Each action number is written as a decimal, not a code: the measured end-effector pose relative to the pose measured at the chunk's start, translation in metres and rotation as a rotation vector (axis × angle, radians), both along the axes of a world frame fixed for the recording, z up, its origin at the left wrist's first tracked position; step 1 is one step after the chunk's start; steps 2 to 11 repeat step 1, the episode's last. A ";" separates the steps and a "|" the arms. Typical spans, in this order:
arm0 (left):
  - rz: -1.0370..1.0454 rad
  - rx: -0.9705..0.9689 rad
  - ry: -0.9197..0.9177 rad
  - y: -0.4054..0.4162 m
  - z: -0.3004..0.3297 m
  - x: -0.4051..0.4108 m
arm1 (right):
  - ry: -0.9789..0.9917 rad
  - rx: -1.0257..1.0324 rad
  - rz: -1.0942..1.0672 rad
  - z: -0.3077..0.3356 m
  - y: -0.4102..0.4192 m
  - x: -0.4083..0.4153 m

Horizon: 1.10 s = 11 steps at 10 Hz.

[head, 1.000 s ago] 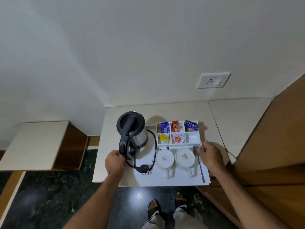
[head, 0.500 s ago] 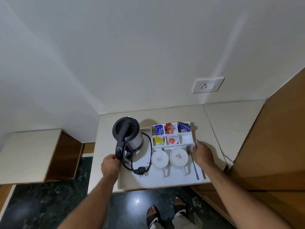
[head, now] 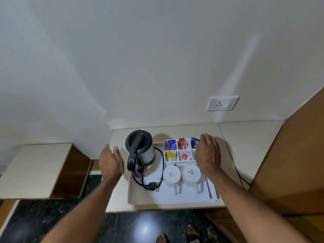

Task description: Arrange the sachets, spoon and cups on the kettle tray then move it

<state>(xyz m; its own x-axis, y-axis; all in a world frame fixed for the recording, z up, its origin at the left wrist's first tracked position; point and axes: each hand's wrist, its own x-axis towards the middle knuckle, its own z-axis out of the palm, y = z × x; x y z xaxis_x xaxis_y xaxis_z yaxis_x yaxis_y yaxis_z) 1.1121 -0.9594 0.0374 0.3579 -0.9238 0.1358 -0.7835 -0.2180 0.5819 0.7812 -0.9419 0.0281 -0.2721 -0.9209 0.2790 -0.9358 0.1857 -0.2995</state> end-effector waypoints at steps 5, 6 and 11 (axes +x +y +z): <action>-0.200 -0.239 -0.072 -0.037 0.065 -0.017 | 0.070 -0.190 0.144 0.052 -0.043 0.028; -0.200 -0.239 -0.072 -0.037 0.065 -0.017 | 0.070 -0.190 0.144 0.052 -0.043 0.028; -0.200 -0.239 -0.072 -0.037 0.065 -0.017 | 0.070 -0.190 0.144 0.052 -0.043 0.028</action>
